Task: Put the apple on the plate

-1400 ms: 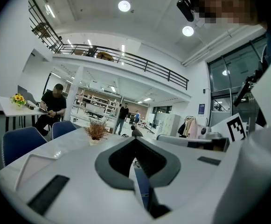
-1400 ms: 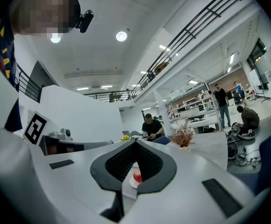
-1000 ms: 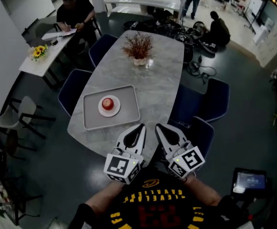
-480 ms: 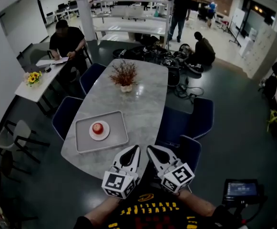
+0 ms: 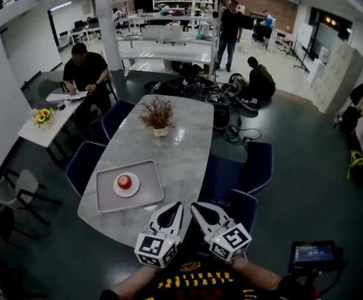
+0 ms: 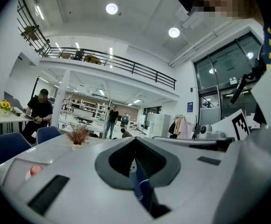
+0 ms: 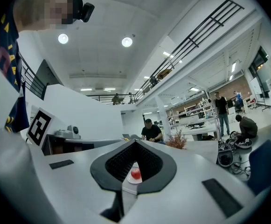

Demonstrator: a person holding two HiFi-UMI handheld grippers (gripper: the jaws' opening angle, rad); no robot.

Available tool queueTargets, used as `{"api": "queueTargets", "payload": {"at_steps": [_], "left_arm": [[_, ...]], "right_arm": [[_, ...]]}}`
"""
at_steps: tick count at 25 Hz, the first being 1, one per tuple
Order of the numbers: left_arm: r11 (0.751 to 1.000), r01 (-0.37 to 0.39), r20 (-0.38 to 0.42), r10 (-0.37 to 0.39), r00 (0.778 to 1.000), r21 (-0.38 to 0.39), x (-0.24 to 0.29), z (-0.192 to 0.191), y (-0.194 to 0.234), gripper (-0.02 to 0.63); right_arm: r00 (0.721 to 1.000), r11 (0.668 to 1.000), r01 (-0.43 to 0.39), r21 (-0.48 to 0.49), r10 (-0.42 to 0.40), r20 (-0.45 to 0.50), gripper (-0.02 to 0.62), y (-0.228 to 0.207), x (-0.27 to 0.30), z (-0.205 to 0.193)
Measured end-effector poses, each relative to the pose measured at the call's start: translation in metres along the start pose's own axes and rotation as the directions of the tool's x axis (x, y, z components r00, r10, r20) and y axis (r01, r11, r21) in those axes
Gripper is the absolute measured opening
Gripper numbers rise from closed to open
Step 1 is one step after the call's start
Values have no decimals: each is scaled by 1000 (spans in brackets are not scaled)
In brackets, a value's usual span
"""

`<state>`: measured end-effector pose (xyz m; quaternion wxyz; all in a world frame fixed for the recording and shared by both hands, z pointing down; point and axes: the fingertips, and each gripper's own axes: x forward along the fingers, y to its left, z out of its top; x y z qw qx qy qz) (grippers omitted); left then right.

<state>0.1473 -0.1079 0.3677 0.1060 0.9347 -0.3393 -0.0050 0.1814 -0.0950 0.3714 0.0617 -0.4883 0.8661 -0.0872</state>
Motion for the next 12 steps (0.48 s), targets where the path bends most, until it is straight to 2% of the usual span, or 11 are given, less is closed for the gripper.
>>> {"api": "queueTargets", "payload": {"at_steps": [6, 12], "left_arm": [[1000, 1, 0, -1, 1000, 12, 0, -3, -10, 2], [1000, -16, 6, 16, 1000, 19, -3, 6, 2, 2]], "right_arm": [[1000, 1000, -7, 0, 7, 2, 6, -2, -10, -1], [1000, 1000, -15, -1, 15, 7, 6, 0, -1, 5]]}}
